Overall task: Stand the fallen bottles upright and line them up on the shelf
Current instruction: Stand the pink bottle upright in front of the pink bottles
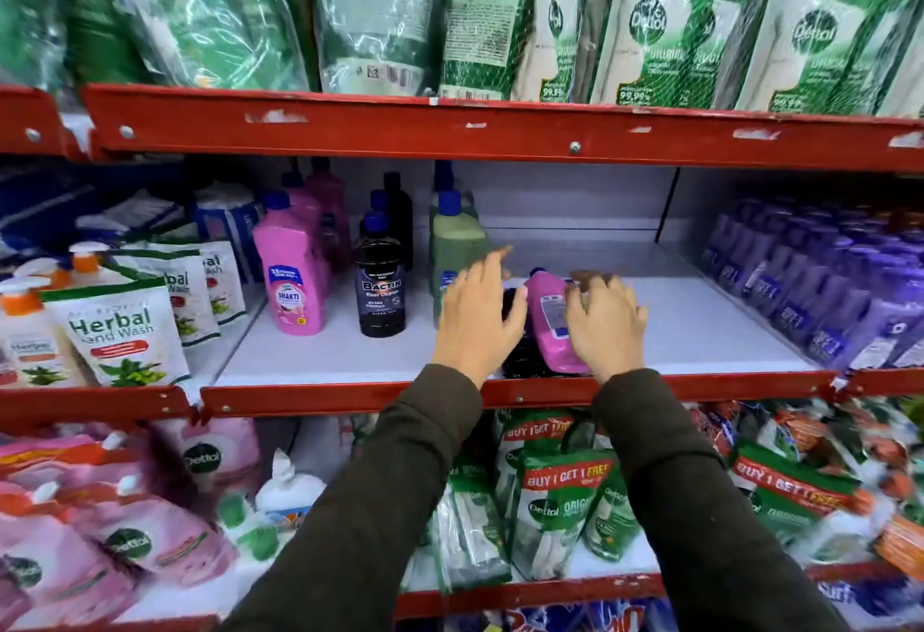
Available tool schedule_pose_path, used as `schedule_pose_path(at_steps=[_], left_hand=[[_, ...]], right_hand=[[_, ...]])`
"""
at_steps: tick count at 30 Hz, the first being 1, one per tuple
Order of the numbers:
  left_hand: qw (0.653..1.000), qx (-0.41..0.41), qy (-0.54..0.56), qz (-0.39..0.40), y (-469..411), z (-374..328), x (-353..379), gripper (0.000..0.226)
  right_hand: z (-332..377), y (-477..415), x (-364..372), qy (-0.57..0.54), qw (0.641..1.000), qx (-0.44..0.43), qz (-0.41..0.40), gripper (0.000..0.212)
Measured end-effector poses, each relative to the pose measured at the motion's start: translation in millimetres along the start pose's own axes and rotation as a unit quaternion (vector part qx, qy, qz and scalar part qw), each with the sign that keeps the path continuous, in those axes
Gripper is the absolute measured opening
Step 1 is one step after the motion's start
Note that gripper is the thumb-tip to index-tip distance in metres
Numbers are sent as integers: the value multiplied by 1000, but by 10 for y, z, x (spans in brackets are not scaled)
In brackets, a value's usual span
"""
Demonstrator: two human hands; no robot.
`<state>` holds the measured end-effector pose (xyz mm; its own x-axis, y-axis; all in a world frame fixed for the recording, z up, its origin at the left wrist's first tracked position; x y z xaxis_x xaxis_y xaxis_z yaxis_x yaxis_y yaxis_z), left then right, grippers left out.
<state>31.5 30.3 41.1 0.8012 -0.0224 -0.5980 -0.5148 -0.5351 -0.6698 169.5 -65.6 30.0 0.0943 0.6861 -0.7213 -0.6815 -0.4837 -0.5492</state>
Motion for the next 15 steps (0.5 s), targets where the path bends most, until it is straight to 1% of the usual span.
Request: schedule_pose_path(at_steps=[2, 4, 6, 7, 9, 13, 15], left_hand=[[994, -76, 36, 75, -47, 55, 268, 47], [977, -152, 30, 144, -38, 134, 536, 42], [961, -199, 40, 187, -14, 180, 747, 43], [955, -213, 54, 200, -11, 202, 840, 44], [948, -230, 80, 206, -1, 201, 958, 45], [938, -265, 141, 170, 39, 202, 1050, 43], [927, -281, 197, 152, 79, 209, 1044, 43]], right_hand=[[-176, -55, 155, 19, 994, 62, 86, 41], [-346, -66, 313, 40, 981, 94, 165, 46], [-425, -67, 418, 44, 975, 101, 194, 54], [-466, -86, 446, 35, 975, 103, 193, 56], [-537, -125, 473, -16, 974, 120, 193, 58], [-639, -133, 477, -176, 955, 160, 179, 51], [-645, -105, 445, -266, 934, 174, 162, 48]])
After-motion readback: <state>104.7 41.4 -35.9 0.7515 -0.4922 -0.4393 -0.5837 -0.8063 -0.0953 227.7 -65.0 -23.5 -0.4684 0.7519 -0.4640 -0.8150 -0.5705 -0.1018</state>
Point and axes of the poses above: each hand's wrist, its own y-axis away from the middle knuckle, its own x-axis out of the palm, z = x × y, the point moved 6 cm from there along -y, towards the middle knuckle, and after that the axes turned 2 degrees about -x, right-handed, at the moved point
